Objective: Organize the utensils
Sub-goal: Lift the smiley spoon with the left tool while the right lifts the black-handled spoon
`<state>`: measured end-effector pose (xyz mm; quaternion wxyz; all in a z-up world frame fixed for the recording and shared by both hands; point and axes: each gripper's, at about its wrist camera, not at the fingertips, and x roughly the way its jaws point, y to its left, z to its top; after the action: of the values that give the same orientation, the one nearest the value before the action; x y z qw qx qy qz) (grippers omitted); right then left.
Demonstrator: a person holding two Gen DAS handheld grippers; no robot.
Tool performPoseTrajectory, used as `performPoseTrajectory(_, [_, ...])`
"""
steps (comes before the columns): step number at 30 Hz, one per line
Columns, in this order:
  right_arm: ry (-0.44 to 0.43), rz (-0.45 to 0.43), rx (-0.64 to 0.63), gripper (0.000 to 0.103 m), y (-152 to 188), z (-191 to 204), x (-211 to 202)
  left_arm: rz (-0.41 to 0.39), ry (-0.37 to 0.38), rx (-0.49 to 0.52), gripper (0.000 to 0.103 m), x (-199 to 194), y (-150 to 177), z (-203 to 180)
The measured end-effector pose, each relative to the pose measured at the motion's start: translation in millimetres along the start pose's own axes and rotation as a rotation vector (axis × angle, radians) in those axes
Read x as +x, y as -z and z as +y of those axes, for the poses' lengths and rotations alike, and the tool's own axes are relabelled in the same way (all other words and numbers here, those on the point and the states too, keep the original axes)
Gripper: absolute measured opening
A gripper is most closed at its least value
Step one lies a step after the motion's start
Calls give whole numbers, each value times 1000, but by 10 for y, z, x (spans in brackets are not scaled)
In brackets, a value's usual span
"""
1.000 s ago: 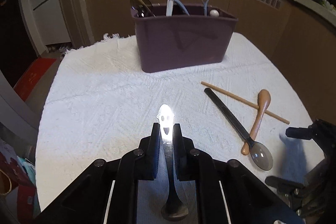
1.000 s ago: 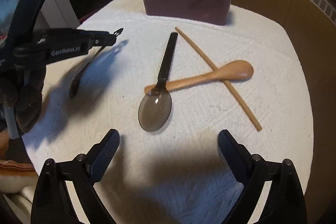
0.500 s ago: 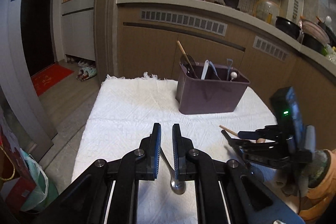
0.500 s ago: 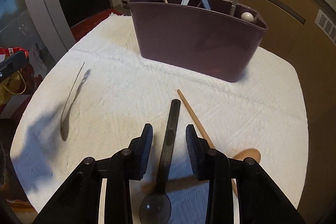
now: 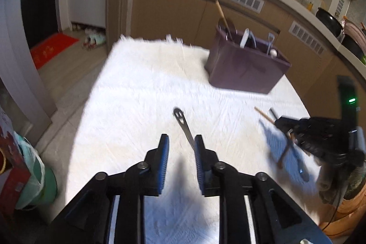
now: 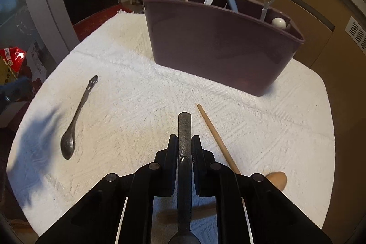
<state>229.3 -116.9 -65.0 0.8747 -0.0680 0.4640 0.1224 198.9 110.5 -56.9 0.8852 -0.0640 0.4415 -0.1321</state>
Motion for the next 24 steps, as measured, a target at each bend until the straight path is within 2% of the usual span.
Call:
performPoseTrajectory(5, [0,-89,39,13,116,-130,-417,78,20,26,32,269,-101,-140])
performPoseTrajectory(12, [8,-142,26,13,487,-177,-668,181,-162,67,33,761,-448,-229])
performPoseTrajectory(14, [1,-150,33,13,544,-208,-632,233,-188,47,33,908,-523,-213])
performPoseTrajectory(18, [-18,-161,45,13,607,-291,-578,282,-241,43,32,1099,-567,-202])
performPoseTrajectory(20, [-28,-160,56,13,616,-347,-554,280,-241,38,28,1120,-594,-210])
performPoseTrajectory(22, [-32,-161,68,13,638,-396,-540,275,-232,38,17,1120,-602,-227])
performPoseTrajectory(24, [-32,-162,82,13,654,-430,-543,256,-245,67,15,1089,-569,-280])
